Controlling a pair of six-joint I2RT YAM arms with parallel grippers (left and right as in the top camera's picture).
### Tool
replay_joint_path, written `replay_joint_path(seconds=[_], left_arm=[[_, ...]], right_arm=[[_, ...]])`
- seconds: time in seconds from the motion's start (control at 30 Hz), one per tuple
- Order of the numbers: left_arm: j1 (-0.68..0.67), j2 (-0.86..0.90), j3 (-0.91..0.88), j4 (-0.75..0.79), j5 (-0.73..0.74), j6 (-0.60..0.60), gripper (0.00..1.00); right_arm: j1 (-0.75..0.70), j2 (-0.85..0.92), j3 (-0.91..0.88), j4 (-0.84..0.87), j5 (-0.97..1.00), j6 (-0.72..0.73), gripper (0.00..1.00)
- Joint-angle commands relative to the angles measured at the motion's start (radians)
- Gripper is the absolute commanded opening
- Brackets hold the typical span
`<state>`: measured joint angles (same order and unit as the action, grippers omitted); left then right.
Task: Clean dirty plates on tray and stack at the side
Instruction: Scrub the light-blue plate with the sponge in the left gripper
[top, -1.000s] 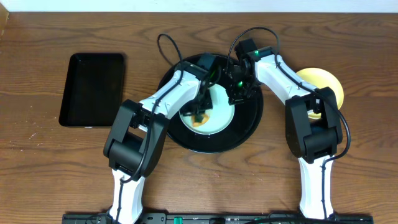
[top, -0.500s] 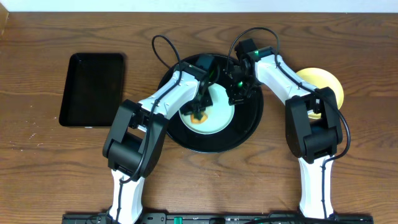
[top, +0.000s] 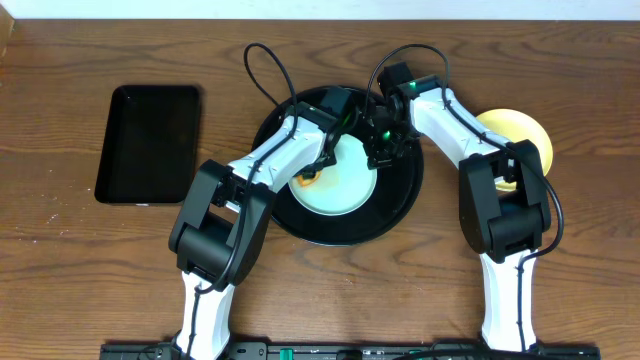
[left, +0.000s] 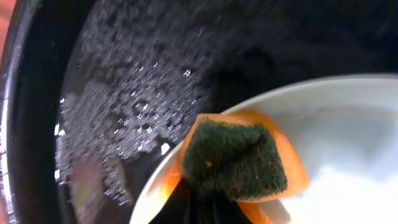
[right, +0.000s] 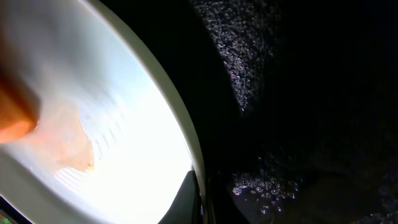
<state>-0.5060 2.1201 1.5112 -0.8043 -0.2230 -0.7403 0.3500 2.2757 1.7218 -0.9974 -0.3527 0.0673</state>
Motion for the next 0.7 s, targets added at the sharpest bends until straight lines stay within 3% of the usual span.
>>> replay_joint_path(seconds=[0.0,0.13,0.3,0.43,0.53,0.67], left_arm=[[0.022,0.036,-0.021,-0.077,0.122,-0.035,0.07],[0.022,0.036,-0.021,-0.086,0.409,0.060,0.08],[0.023,0.036,-0.021,0.013,0.589,0.198,0.08],[0.034,0.036,-0.021,0.134,0.583,0.259,0.08],[0.056,0.036,-0.020,0.216,0.494,0.260,0.08],[0.101,0.034,0.008,0.187,0.360,0.234,0.08]], right_arm=[[0.018,0.051,-0.030,0.002,0.056,-0.002,0.01],[0.018,0.051,-0.030,0.002,0.056,-0.002,0.01],[0.018,0.051,-0.030,0.003,0.056,-0.002,0.01],[0.018,0.051,-0.030,0.002,0.055,-0.002,0.01],[0.018,0.051,-0.030,-0.001,0.055,-0.002,0.01],[0.024,0.051,-0.030,-0.001,0.055,-0.002,0.01]])
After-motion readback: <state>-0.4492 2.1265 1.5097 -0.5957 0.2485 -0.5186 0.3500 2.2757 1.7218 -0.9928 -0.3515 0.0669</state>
